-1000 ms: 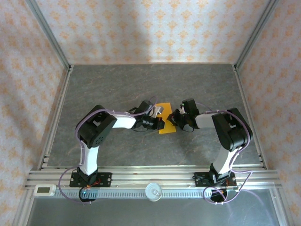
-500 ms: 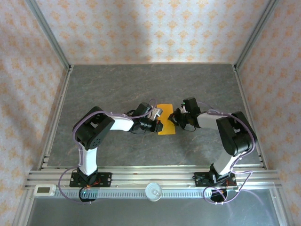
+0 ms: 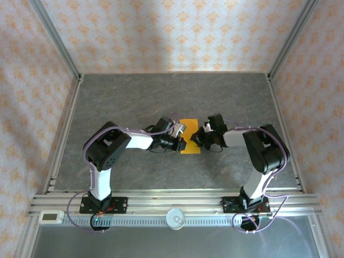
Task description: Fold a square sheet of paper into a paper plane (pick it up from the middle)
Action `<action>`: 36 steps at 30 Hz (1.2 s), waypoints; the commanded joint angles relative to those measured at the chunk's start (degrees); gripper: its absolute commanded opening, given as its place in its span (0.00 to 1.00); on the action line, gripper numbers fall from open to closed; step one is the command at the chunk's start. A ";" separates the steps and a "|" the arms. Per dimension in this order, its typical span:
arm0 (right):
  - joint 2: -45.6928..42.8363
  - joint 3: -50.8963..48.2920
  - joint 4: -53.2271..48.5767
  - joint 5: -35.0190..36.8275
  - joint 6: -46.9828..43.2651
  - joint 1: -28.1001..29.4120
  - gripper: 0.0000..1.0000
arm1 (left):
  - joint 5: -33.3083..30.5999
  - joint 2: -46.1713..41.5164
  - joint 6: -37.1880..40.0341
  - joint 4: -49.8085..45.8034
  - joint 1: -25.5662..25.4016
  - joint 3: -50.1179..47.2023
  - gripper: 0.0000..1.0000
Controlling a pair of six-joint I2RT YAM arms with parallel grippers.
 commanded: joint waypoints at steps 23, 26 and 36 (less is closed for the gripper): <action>-0.78 4.88 -7.98 11.21 -4.94 -7.41 0.00 | -3.09 4.29 1.33 -9.66 -0.10 -3.26 0.00; -1.41 5.22 -8.66 11.64 -5.28 -7.42 0.00 | -3.09 4.20 1.39 -9.83 -0.02 -3.18 0.00; -6.06 3.43 -2.12 4.42 -2.60 -3.93 0.00 | -2.91 3.74 0.86 -9.39 -0.02 -2.83 0.00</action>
